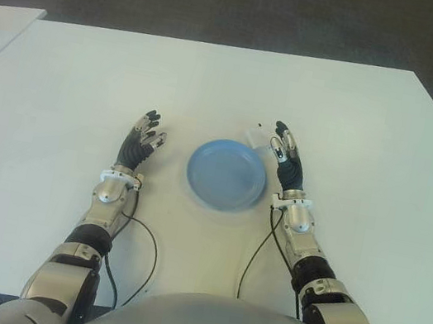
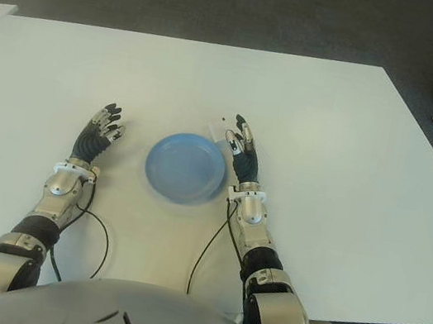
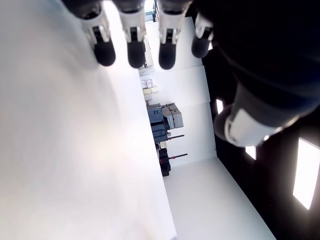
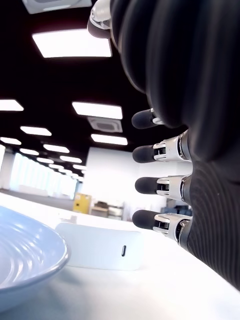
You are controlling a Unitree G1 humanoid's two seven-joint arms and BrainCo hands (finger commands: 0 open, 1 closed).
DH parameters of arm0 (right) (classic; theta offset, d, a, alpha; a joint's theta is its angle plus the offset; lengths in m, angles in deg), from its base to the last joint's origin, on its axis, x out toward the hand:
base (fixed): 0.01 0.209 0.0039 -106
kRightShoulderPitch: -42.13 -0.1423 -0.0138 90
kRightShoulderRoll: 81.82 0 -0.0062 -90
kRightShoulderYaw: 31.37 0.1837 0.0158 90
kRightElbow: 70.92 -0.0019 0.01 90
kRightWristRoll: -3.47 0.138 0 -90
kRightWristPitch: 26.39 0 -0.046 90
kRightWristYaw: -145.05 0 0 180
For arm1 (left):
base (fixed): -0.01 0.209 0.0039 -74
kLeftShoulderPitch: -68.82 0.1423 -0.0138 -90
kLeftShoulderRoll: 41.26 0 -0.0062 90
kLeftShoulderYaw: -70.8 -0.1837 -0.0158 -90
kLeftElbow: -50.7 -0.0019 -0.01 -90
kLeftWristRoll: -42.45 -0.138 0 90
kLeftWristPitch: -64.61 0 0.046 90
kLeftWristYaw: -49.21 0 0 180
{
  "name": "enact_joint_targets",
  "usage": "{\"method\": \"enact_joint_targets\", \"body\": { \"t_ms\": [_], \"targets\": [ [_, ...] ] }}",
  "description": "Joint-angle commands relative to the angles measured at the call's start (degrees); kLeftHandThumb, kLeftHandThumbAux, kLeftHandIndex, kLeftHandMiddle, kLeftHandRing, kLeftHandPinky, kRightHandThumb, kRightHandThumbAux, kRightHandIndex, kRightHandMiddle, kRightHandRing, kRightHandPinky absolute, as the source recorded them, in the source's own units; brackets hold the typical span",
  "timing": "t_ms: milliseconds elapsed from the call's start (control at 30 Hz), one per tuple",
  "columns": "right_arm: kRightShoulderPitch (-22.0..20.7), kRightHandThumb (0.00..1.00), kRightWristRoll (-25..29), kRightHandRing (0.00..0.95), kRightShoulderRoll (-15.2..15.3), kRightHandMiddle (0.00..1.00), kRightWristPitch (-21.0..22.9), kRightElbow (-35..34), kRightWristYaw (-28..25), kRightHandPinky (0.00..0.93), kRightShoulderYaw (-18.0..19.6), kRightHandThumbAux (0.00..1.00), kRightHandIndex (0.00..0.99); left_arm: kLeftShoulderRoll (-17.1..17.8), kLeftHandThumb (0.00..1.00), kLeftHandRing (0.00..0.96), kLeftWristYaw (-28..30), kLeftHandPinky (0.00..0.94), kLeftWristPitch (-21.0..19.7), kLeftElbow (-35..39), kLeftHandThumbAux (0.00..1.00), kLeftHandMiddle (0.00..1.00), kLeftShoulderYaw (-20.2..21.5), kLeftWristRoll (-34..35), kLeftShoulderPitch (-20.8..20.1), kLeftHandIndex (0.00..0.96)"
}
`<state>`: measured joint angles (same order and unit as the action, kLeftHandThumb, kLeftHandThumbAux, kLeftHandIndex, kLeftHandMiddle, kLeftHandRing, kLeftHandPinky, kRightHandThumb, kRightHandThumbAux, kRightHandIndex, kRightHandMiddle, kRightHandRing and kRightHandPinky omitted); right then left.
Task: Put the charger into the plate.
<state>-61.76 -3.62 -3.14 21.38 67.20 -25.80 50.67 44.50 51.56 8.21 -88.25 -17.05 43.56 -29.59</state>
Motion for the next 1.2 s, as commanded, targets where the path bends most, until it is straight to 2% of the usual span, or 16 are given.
{"method": "enact_joint_targets", "body": {
  "t_ms": [33,433,633,800,1200],
  "targets": [
    [14.09,0.179,-5.20,0.000,2.52,0.000,-1.36,14.22,3.20,0.000,-1.76,0.214,0.000,-3.97,0.031,0.111,2.24,0.049,-9.69,-10.50,0.634,0.116,-2.02,-1.48,8.72,0.000],
    [13.42,0.184,-6.25,0.000,2.65,0.000,0.74,13.80,9.29,0.000,-1.87,0.218,0.000,-3.96,0.026,0.108,2.14,0.065,-10.11,-10.08,0.637,0.112,-2.24,-1.65,9.03,0.000],
    [13.54,0.210,-1.57,0.000,0.83,0.000,2.45,13.24,7.11,0.000,1.08,0.239,0.000,-4.05,0.036,0.108,2.31,0.066,-10.29,-9.99,0.641,0.111,-2.10,-1.39,9.08,0.000],
    [13.66,0.238,4.51,0.000,-1.88,0.000,5.91,12.12,3.74,0.000,5.49,0.281,0.000,-4.03,0.042,0.109,2.73,0.067,-9.85,-9.62,0.639,0.112,-1.96,-1.09,9.35,0.000],
    [13.87,0.265,6.31,0.000,-3.41,0.000,8.48,10.67,2.78,0.000,8.11,0.344,0.000,-3.98,0.032,0.117,2.67,0.090,-9.90,-9.75,0.633,0.118,-1.89,-1.09,9.40,0.000]
  ]
}}
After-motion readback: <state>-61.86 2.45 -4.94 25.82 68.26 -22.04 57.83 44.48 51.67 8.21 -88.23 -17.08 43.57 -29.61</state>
